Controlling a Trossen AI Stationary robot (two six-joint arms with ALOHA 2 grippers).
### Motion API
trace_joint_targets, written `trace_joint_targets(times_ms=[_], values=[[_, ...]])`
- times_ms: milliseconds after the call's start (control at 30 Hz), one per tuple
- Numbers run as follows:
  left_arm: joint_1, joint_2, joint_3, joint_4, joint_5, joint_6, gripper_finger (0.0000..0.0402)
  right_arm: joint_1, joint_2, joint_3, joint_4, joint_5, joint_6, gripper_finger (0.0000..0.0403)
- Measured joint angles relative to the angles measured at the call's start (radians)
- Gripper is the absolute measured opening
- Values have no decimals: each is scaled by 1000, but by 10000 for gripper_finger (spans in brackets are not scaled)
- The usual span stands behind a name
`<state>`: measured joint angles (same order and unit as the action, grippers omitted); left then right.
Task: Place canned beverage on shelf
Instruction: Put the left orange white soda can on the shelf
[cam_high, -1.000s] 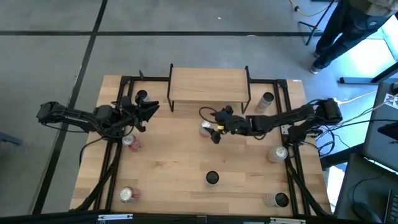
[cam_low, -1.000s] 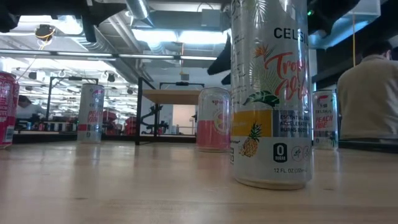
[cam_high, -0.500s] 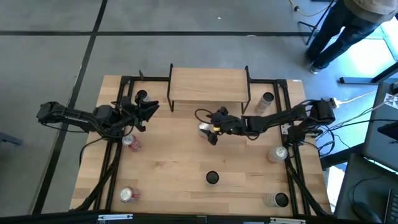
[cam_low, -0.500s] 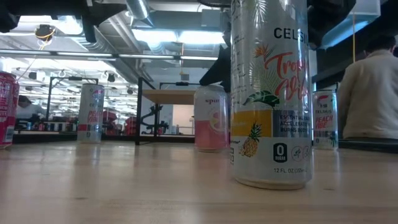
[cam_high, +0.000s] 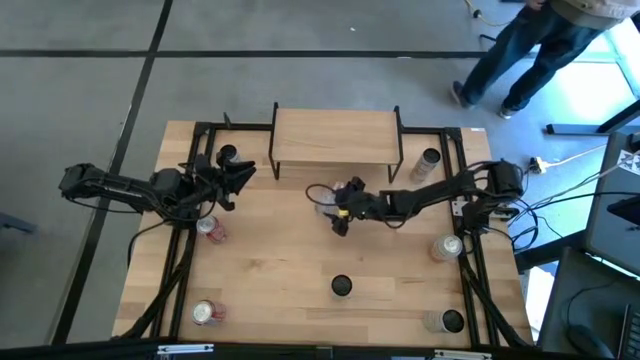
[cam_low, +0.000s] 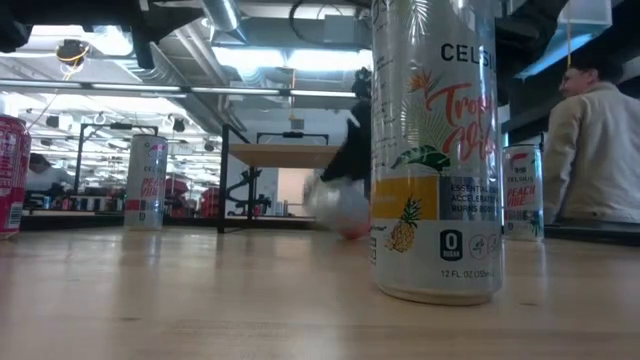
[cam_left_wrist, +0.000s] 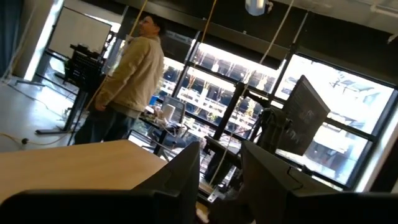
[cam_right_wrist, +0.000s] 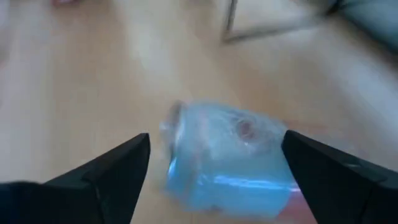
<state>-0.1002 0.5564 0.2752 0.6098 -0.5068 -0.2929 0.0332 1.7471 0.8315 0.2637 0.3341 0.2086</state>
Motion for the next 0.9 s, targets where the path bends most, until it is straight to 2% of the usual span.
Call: trace_joint_targets(times_ms=[133,367,533,800,900], values=[[0,0,0,0,2,-9,110,-2,3,-1,6,12,15,357],[0,0,0,-5,19,-9,110,-1,2,1,24,-52,-10,317],[0,2,0,-45,28,-12,110,-4,1,2,89,-30,-31,302],[0,113,28,-78,19,-14,110,-8,-54,3,58,-38,-12,298],[1,157,110,-206,18,-3,110,-8,-117,4,-10,-38,-34,298]])
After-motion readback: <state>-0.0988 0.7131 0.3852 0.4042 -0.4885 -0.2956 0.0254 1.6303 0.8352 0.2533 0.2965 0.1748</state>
